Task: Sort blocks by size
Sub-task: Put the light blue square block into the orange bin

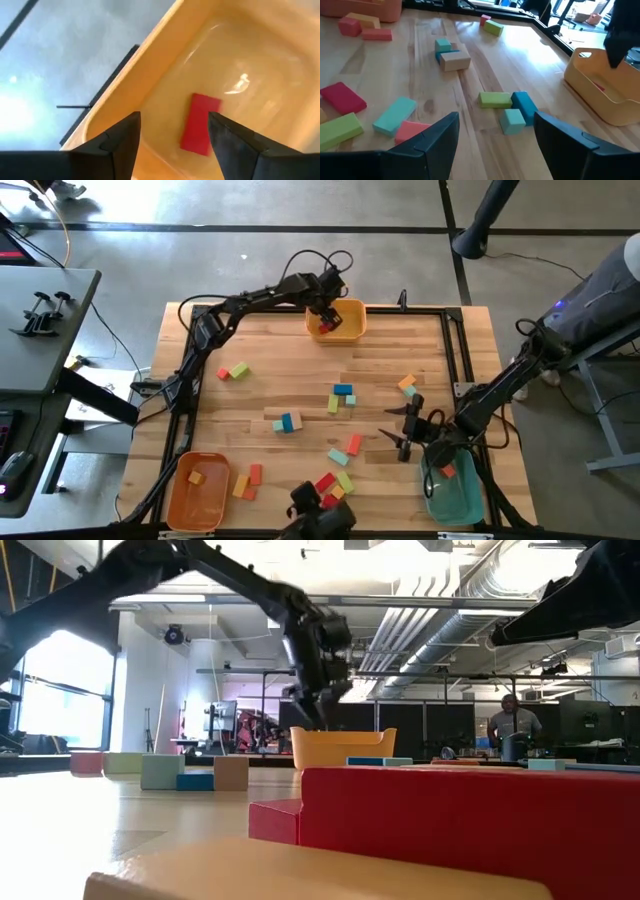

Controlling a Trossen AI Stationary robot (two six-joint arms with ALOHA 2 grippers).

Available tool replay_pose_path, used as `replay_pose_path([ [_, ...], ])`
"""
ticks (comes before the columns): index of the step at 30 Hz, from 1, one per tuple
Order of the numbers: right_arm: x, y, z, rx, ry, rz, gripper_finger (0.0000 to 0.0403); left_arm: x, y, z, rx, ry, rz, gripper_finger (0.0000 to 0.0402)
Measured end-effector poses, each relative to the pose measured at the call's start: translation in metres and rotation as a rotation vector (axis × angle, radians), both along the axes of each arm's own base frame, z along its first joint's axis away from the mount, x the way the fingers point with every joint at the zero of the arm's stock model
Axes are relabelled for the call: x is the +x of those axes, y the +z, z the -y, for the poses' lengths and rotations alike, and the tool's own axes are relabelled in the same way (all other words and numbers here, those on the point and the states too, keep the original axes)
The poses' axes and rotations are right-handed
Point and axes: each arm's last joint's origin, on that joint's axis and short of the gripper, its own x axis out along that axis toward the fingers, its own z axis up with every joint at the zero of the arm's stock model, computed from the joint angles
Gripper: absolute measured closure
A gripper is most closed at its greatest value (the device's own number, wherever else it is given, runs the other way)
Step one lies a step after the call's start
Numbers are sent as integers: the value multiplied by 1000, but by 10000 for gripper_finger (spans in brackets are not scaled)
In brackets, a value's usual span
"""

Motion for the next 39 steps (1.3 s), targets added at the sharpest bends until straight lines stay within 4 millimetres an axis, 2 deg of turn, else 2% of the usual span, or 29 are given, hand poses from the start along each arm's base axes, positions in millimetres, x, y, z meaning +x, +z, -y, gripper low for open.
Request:
replay_pose_path([
  [4, 0, 0, 1, 13, -49, 32, 151, 5, 20, 37, 25, -105, 11, 203],
  [8, 0, 0, 1, 49, -69, 48, 151, 5, 24, 81, 61, -210, 76, 220],
  [13, 2, -6, 0, 55, -77, 34, 151, -13, 8, 132, 30, -269, 293, 234],
  [21, 18, -23, 7, 58, -110, -34, 151, -55, -12, 235, -16, -353, 641, 237],
  [26, 36, -23, 22, 109, -156, -7, 151, -73, -27, 289, 97, -414, 899, 237],
  [31, 52, -19, 40, 184, -179, 27, 151, -87, -40, 309, 194, -464, 937, 237],
  [39, 63, -17, 56, 242, -109, 6, 151, -88, -40, 310, 183, -451, 950, 237],
])
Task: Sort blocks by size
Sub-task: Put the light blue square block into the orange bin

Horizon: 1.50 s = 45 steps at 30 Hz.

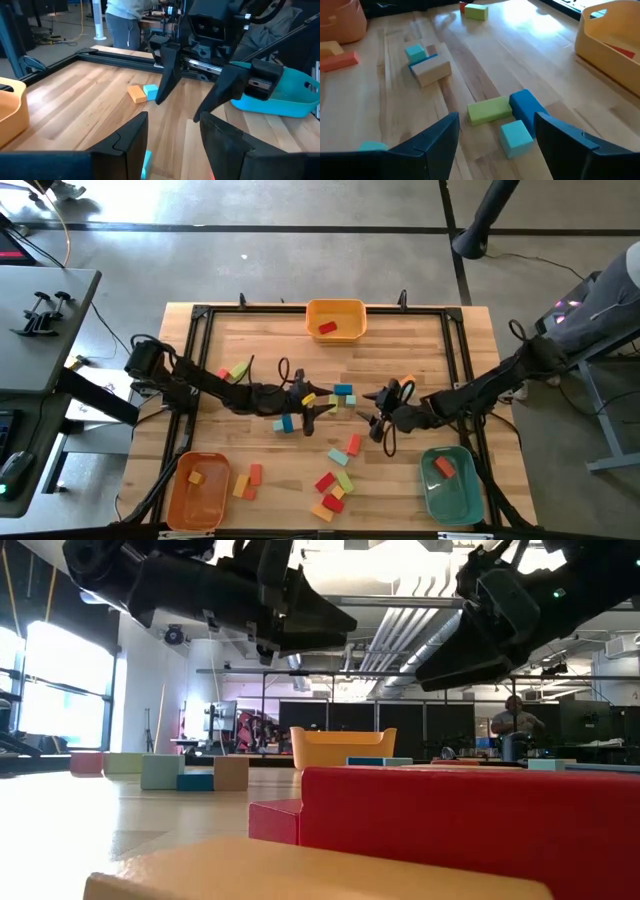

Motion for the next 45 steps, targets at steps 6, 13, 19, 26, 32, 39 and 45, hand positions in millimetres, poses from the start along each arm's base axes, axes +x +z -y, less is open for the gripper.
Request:
replay_pose_path([
  [6, 0, 0, 1, -27, 16, -11, 151, -1, -1, 6, -32, -13, -4, 237],
  [13, -1, 4, -15, -110, 183, -4, 151, -3, 0, 19, -43, -52, 8, 237],
  [19, -1, 4, -18, -142, 294, -28, 151, -4, 0, 21, -44, -56, 11, 237],
  [26, 0, 1, -9, -117, 284, -67, 151, -4, 0, 20, -57, -36, 15, 237],
  [32, 1, 0, -8, -94, 259, -65, 151, -4, 0, 22, -63, -38, 13, 237],
  [39, -2, -7, 5, -144, 130, -147, 151, -4, 0, 22, -79, -35, 12, 237],
  [45, -23, -17, 17, -58, -14, -388, 151, -5, 0, 23, -80, -37, 13, 237],
])
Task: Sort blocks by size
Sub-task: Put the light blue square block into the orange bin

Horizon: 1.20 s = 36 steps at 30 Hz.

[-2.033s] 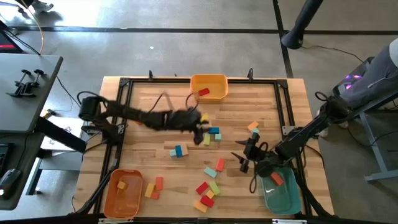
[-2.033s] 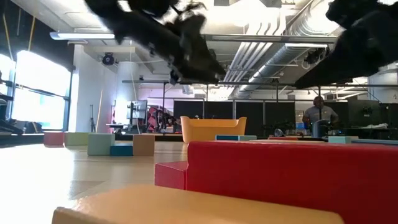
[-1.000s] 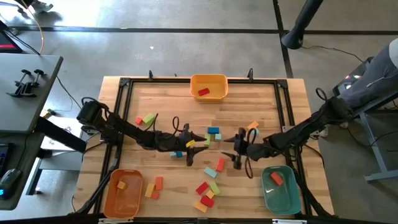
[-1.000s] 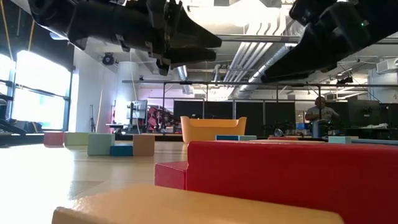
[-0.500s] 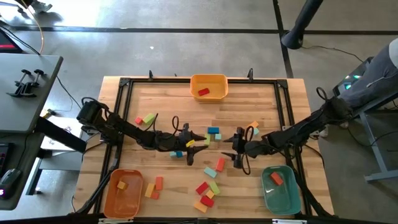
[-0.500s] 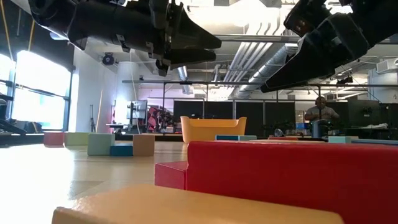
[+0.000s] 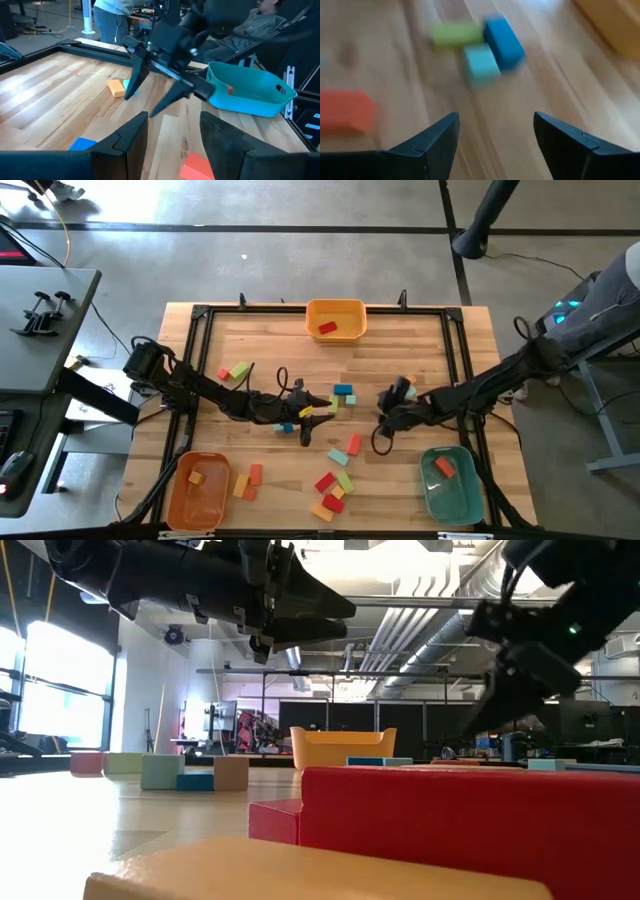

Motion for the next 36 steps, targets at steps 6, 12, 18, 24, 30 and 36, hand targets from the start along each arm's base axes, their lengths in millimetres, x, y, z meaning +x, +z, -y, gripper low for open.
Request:
replay_pose_path([
  [6, -18, 1, -3, 21, -44, -116, 151, 0, 0, -1, 1, 24, 3, 237],
  [12, -38, 8, -3, 10, -113, -159, 151, 0, 1, -1, 2, 36, 10, 237],
  [18, -61, 7, 4, -64, -272, -157, 151, 0, 1, -2, 8, 74, 12, 237],
  [24, -74, 5, 10, -27, -291, -155, 151, 0, 1, -2, 10, 76, 9, 237],
  [30, -92, 13, 13, -12, -292, -111, 151, 0, 0, -2, 3, 78, 7, 237],
  [36, -107, 11, 21, 50, -349, 7, 151, 0, 0, -2, 2, 78, 6, 237],
])
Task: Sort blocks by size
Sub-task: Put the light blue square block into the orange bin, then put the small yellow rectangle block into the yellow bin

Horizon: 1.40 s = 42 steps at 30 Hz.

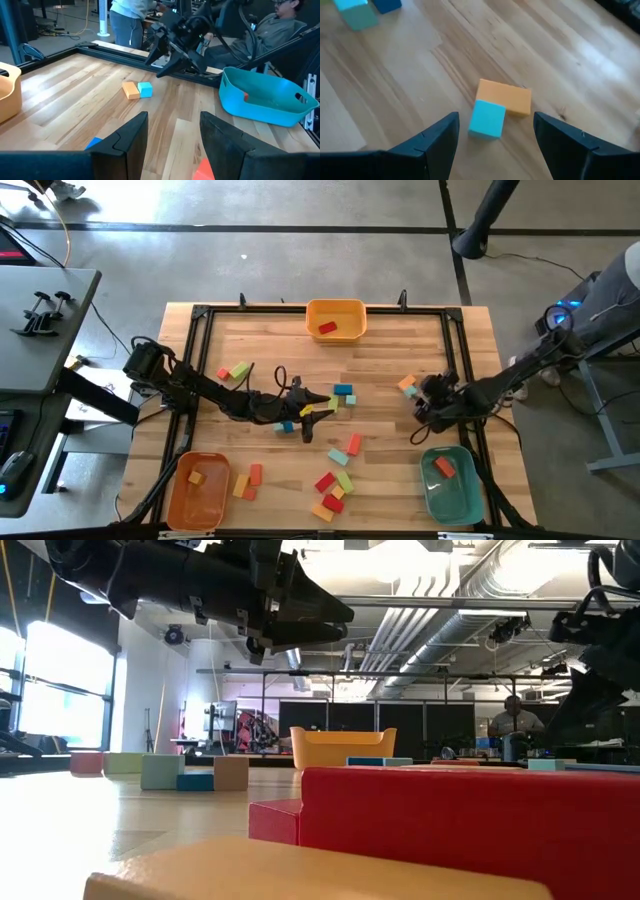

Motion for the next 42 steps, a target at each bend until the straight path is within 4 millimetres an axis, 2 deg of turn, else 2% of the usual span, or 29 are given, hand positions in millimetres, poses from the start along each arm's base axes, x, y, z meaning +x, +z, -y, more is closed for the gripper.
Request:
replay_pose_path([
  [7, -3, -25, 3, 111, -80, 132, 151, 0, 0, -1, 1, 2, 0, 237],
  [11, -6, -41, 11, 99, -136, 149, 151, 1, 0, -2, 1, 8, 0, 237],
  [14, -7, -45, 16, 77, -185, 165, 151, 1, 0, -4, 1, 12, 0, 237],
  [25, -1, -54, 20, 136, -131, 133, 160, 2, 0, -9, 10, 26, -2, 237],
  [28, -1, -56, 21, 164, -137, 108, 191, 2, 0, -9, 10, 26, -2, 237],
  [33, 2, -58, 21, 184, -128, 80, 273, 2, 0, -8, 10, 24, -2, 237],
  [39, 15, -52, 12, 232, 45, 158, 371, 0, 0, -2, 28, -3, -7, 237],
  [42, 17, -50, 10, 259, 103, 151, 398, 0, 0, 1, 45, -16, -10, 237],
])
